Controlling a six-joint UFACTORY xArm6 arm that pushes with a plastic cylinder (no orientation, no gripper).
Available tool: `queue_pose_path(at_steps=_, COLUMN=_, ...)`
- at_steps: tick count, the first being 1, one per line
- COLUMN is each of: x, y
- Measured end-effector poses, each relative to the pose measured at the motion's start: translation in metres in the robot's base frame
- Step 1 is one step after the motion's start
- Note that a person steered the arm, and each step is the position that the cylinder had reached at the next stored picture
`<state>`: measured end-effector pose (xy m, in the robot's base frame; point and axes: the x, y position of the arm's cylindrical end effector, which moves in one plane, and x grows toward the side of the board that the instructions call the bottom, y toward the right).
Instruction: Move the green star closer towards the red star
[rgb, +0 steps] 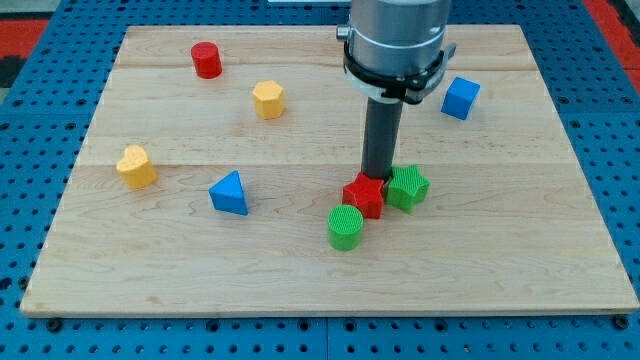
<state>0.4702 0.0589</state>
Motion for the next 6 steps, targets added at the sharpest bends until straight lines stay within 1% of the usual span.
queue_pose_path(at_steps=2, x=-0.029, y=0.044)
queue_pose_path(at_steps=3, x=-0.029, y=0.081)
queue_pose_path(at_steps=4, x=-0.013, y=0.130)
queue_pose_path(at_steps=5, x=0.001, y=0.101)
queue_pose_path(at_steps=6, x=-0.013, y=0.061)
